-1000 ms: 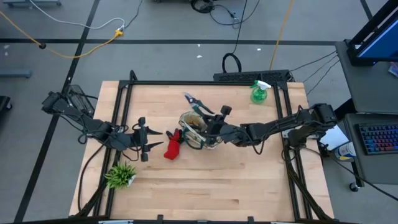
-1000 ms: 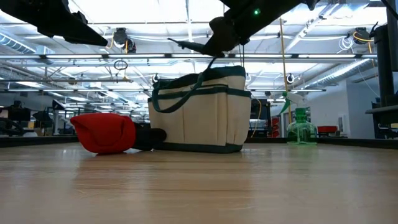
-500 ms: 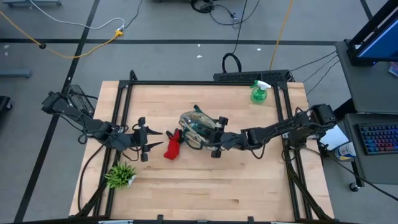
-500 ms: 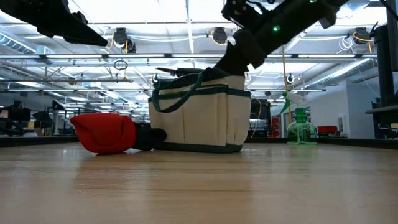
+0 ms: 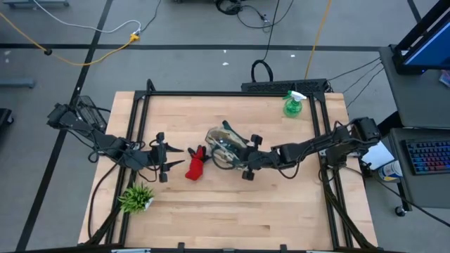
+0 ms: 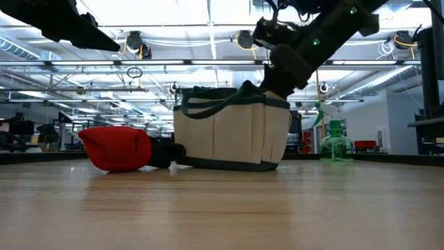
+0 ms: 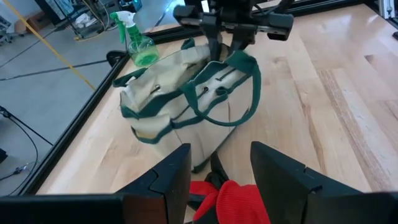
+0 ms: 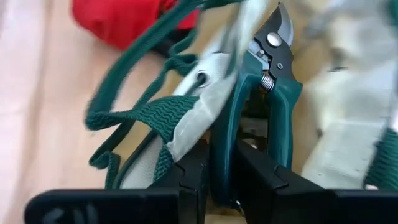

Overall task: Pick & Place Garden tools in Gardening bag
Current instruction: Put the green shear scissors into the gardening bag

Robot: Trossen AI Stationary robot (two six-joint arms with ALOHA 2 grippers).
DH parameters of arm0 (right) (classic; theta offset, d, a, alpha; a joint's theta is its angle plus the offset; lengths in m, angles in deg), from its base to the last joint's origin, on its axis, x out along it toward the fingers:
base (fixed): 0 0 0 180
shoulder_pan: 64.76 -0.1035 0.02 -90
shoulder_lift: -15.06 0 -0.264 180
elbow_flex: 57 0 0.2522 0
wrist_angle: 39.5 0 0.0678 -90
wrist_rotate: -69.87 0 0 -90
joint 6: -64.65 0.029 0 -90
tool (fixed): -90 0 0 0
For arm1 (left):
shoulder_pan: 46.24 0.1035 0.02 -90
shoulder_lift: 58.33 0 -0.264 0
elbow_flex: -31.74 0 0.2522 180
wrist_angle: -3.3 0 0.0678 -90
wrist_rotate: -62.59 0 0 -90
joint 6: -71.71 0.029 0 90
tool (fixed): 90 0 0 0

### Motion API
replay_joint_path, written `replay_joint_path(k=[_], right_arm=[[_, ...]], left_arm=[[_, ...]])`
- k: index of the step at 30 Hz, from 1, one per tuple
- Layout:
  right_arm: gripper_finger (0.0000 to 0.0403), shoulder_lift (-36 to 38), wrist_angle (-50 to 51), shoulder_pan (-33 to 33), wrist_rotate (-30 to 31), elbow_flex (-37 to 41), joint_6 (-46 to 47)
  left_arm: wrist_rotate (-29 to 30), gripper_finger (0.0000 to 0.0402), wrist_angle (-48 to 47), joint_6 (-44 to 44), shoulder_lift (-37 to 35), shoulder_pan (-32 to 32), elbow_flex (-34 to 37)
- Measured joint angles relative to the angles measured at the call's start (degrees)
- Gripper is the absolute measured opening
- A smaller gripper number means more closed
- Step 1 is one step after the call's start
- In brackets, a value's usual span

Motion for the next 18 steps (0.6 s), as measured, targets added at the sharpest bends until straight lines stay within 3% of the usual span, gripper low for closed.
replay_joint_path(k=[5,11,18], right_arm=[[0.0057,0.0,0.49,2.06,-8.0,0.0,0.87],[0.0065,0.0,0.64,3.33,-8.47,0.0,-0.59],[0.0107,0.0,0.36,3.4,-8.13,0.0,-1.8]], left_arm=[[0.0,0.0172,0.01,-0.05,0.0,0.0,0.0],[0.0,0.0173,0.04,-0.59,0.0,0.01,0.0],[0.0,0.0172,0.04,-0.63,0.0,0.01,0.0]])
